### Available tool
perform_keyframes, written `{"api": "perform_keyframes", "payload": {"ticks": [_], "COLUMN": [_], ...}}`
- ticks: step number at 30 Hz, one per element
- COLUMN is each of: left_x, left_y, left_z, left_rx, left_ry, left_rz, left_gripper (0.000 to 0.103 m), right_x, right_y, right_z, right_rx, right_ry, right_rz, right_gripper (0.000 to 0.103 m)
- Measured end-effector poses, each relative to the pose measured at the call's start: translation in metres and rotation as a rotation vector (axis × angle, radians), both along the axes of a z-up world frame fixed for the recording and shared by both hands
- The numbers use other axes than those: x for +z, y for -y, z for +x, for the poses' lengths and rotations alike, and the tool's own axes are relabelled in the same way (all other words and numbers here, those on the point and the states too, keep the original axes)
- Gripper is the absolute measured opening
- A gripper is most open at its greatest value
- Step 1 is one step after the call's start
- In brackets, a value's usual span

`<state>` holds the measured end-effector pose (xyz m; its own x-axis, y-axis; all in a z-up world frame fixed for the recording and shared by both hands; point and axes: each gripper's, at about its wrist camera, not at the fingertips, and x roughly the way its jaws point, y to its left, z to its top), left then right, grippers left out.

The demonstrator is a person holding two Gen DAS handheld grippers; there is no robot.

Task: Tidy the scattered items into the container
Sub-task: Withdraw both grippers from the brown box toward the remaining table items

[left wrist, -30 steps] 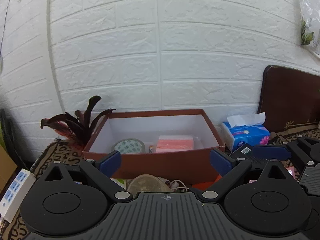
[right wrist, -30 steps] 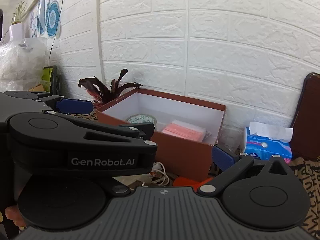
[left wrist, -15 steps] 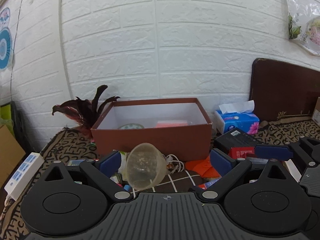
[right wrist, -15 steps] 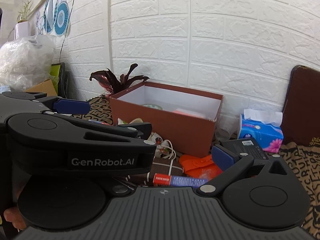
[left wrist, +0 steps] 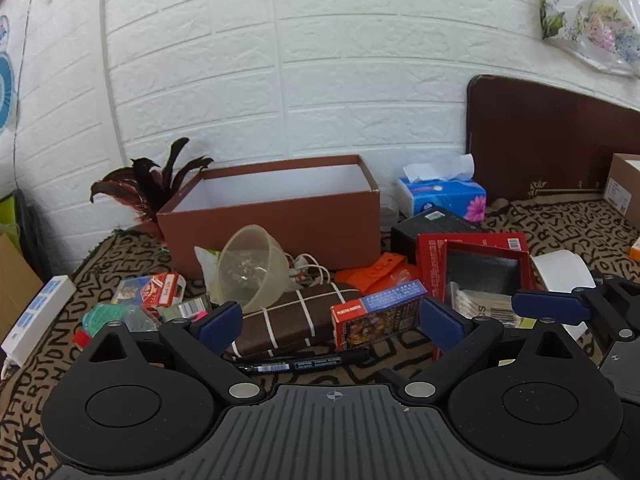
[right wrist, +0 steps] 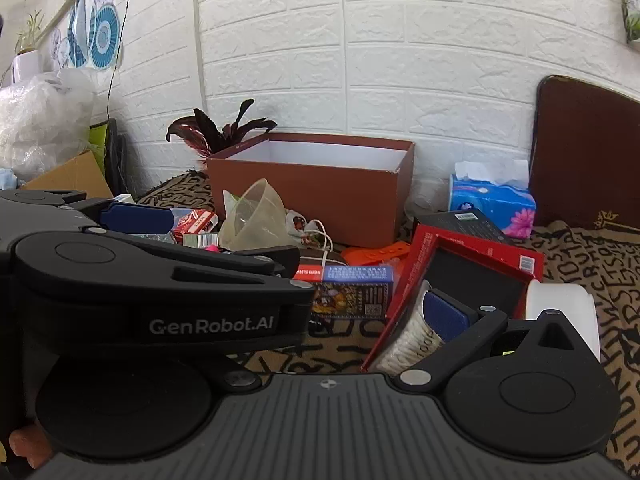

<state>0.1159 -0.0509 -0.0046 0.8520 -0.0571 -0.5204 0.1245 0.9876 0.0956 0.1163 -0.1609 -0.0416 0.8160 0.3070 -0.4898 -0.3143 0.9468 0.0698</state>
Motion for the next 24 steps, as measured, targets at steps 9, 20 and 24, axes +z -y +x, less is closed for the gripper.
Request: {"api": "perform_keyframes", "payload": {"ticks": [9,20,24], "left_x": [-0.015,-0.047,-0.053], "left_y": [0.019,0.045,0.049], "left_z": [-0.017,-0.021,-0.019], "left_rx": [-0.030,-0.084,-0.111], "left_ry": [-0.038,-0.123,-0.140], "left_rz": [-0.035,-0.084,-0.091], "left_gripper": [0.101,0.101,0.101], "right_x": [-0.010,-0.039,-0.048], "right_y": [0.017,0.049,0.063], "right_z": [-0.025,-0.037,-0.032], "right_rx": [0.017,-0.001,-0.036], "right_ry": [0.032,0.006,-0.016], "right_rz": [-0.024,-0.005,0.005], "right_gripper": [0.103,0.103,0.103]}}
